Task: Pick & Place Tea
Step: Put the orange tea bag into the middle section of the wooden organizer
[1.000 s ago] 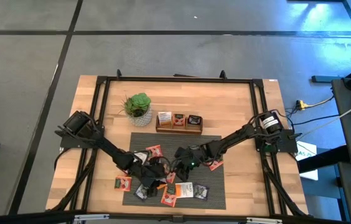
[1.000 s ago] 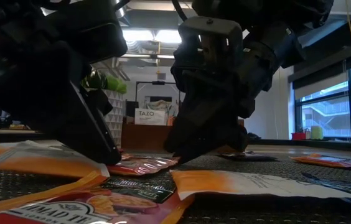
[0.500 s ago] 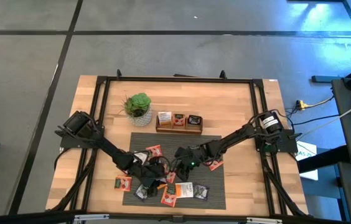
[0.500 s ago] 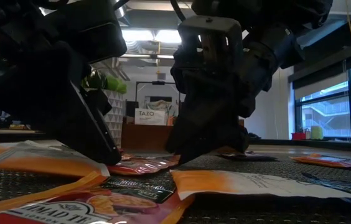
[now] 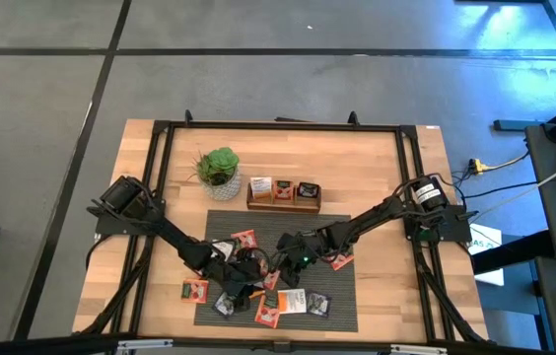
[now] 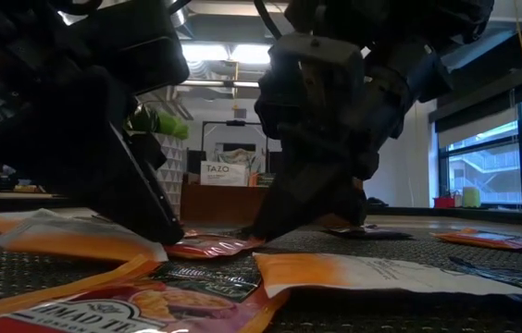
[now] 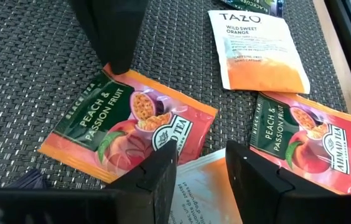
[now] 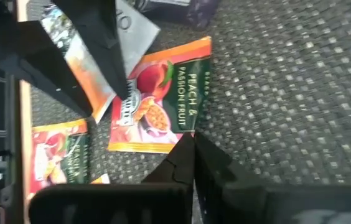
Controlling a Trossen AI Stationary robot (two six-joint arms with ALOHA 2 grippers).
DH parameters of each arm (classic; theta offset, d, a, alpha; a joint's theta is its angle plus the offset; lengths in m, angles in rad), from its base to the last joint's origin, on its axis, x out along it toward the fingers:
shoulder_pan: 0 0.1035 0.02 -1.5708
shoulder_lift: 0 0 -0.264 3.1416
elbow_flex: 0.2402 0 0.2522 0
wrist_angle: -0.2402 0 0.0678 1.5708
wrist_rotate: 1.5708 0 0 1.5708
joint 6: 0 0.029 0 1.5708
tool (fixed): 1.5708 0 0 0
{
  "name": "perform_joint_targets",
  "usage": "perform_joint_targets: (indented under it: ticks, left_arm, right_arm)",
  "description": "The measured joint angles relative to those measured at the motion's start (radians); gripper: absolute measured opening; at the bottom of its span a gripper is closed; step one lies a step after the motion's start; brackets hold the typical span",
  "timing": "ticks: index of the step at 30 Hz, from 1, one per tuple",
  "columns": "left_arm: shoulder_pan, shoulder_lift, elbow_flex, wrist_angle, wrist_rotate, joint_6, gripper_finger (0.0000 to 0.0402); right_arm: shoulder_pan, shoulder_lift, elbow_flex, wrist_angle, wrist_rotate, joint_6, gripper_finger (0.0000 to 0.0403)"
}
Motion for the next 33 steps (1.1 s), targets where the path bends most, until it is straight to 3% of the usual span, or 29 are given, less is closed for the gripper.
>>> perform_joint_targets:
  ticks: [10, 19, 26, 33]
  left_arm:
    - [-0.03, -0.074, -0.004, -0.006, 0.03, 0.036, 0.0136]
    - [-0.047, -0.184, -0.003, 0.003, -0.029, 0.124, 0.0136]
    - [-0.054, -0.234, -0.002, 0.007, -0.037, 0.138, 0.0136]
    - [-0.047, -0.235, -0.001, -0.006, -0.083, 0.142, 0.0136]
  right_arm:
    - [-0.005, -0.016, 0.0, -0.043, 0.028, -0.068, 0.0003]
    - [-0.006, -0.121, 0.0, -0.081, 0.11, -0.209, 0.0002]
    - [-0.024, -0.282, 0.0, -0.215, 0.267, -0.376, 0.0001]
    - [-0.119, -0.399, 0.001, -0.322, 0.415, -0.574, 0.0]
